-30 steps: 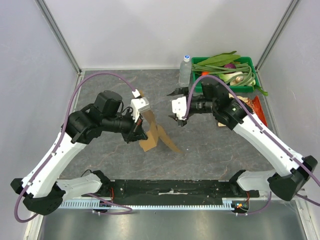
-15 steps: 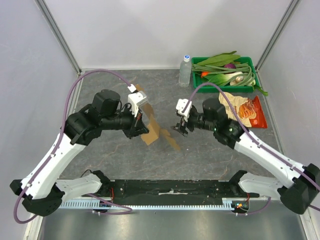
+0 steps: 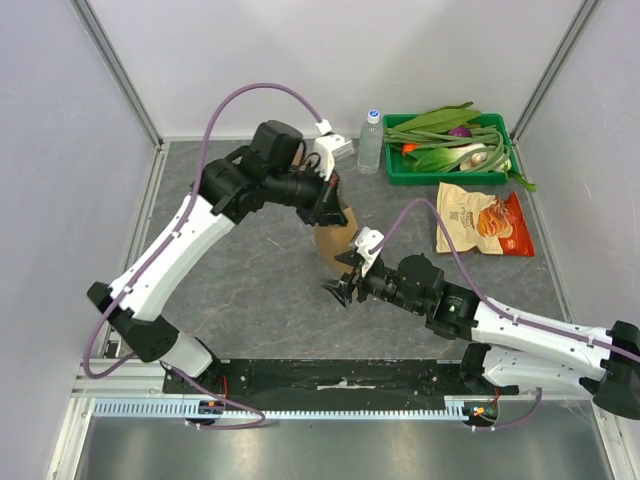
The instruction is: Fold the paper box
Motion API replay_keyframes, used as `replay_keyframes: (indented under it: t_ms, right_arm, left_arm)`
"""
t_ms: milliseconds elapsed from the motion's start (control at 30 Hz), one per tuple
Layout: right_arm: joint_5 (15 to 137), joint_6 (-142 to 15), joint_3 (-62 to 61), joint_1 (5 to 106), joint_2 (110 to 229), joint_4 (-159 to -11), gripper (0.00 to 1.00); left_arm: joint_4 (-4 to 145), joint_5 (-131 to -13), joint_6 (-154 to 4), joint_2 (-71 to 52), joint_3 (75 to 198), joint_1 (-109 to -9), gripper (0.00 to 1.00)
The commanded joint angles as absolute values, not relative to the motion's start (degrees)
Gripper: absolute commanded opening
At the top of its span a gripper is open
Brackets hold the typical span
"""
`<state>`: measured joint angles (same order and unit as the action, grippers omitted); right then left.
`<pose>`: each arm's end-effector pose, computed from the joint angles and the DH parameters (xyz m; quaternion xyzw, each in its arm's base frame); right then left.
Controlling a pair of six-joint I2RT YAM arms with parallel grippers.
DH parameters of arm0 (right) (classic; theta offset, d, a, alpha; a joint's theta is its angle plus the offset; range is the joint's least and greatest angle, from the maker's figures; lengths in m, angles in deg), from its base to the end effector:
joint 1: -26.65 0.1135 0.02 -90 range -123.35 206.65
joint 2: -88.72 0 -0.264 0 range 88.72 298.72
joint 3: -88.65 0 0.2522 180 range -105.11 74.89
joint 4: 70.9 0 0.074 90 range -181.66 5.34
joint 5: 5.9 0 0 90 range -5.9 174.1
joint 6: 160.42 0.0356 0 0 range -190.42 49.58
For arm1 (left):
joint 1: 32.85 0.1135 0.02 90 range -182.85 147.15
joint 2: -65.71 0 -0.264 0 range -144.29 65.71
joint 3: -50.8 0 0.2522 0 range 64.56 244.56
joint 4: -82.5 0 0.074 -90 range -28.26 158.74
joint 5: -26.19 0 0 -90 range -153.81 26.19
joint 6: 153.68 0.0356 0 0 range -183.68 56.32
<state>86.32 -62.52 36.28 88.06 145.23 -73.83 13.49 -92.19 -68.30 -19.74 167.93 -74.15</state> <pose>0.1135 0.2053 0.3020 -0.3258 0.6748 0.3645 0.5528 0.2123 -0.2090 0.4452 0.3766 0.7905 -0.3701 0.3103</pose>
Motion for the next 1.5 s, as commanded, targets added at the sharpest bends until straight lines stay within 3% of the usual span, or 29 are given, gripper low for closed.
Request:
replay_keyframes:
  t_ms: [0, 67, 167, 300, 400, 433, 500, 700, 833, 1067, 1167, 1233, 1333, 1467]
  right_arm:
    - [91.6, -57.5, 38.3, 89.3, 139.5, -67.4, 0.72]
    - [90.1, -58.3, 39.6, 89.4, 136.0, -68.2, 0.74]
    - [77.0, -60.7, 40.9, 89.4, 129.8, -69.6, 0.79]
    - [69.9, -61.5, 37.0, 89.4, 123.6, -78.6, 0.8]
    - [89.2, -58.4, 29.3, 89.4, 122.6, -91.9, 0.81]
    - [102.9, -56.3, 27.4, 89.3, 122.8, -94.8, 0.82]
    - [111.7, -51.9, 22.6, 89.4, 123.9, -101.8, 0.85]
    - [112.7, -49.7, 19.1, 89.4, 133.0, -107.8, 0.87]
    - [109.1, -61.9, 19.3, 88.6, 139.6, -106.5, 0.91]
    - [78.0, -89.4, 20.9, 74.0, 147.0, -96.7, 0.87]
    - [64.3, -103.5, 20.1, 67.0, 148.8, -97.3, 0.8]
    - [56.5, -110.5, 20.0, 64.5, 149.4, -97.6, 0.83]
    - [49.1, -119.0, 13.3, 61.2, 153.7, -104.2, 0.88]
    - [39.1, -131.7, -0.1, 59.0, 165.9, -125.5, 0.88]
  left_arm:
    - [11.4, -96.6, -68.5, -23.7, 175.1, -78.0, 0.02]
    - [9.2, -97.1, -66.4, -24.6, 175.9, -79.6, 0.02]
    - [7.4, -98.6, -63.8, -25.0, 176.3, -80.5, 0.02]
    - [6.1, -91.5, -60.8, -20.4, 168.2, -80.5, 0.02]
    - [10.4, -87.7, -63.0, -13.6, 157.2, -80.3, 0.02]
    - [11.8, -87.0, -64.0, -11.8, 154.3, -80.3, 0.02]
    - [15.3, -84.4, -69.6, -8.3, 145.9, -80.2, 0.02]
    - [26.3, -82.7, -78.9, 3.9, 127.2, -80.3, 0.02]
    - [26.4, -81.5, -78.4, 6.7, 123.0, -80.1, 0.02]
    - [24.8, -82.0, -73.9, 5.6, 124.0, -80.1, 0.02]
    - [23.8, -81.5, -72.3, 5.2, 124.8, -80.1, 0.02]
    - [23.1, -81.5, -71.7, 5.1, 125.1, -80.2, 0.02]
    - [21.9, -81.2, -70.4, 4.5, 126.1, -80.1, 0.02]
    - [21.1, -81.0, -68.8, 4.5, 127.1, -80.2, 0.02]
